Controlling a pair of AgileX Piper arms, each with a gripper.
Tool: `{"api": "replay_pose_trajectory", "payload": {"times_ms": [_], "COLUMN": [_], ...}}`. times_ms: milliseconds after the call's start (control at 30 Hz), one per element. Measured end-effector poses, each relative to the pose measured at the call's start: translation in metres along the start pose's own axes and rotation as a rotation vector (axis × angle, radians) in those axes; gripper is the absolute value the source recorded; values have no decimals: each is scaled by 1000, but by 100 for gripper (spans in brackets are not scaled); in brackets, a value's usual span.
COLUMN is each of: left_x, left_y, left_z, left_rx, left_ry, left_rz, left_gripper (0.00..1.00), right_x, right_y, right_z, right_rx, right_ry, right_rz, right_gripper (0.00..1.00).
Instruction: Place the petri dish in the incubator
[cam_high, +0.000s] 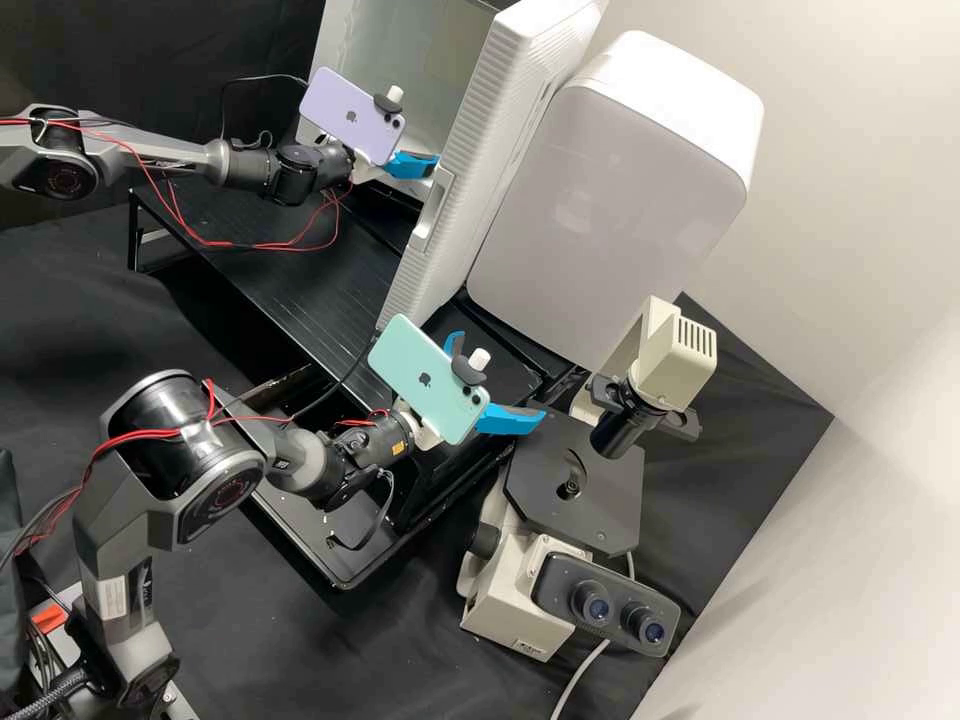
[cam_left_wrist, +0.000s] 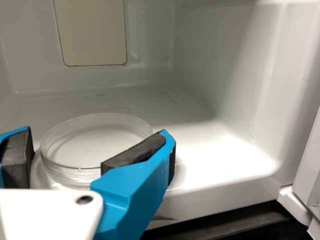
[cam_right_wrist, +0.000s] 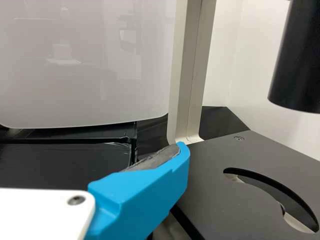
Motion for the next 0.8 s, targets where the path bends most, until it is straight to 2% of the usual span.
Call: {"api": "replay_pose_trajectory", "payload": {"times_ms": [600, 800], "left_x": [-1, -6], "left_y": [-1, 3], "left_z": [-1, 2], "left_rx": [4, 0], "left_ry": [2, -43], "left_rz": [-6, -18], "left_gripper": [100, 100], "right_x": [0, 0], "right_y": [0, 0], "right_z": [0, 0], "right_rx": [0, 0], "right_ry": [0, 0], "right_rz": [0, 0], "right_gripper": [100, 100]}}
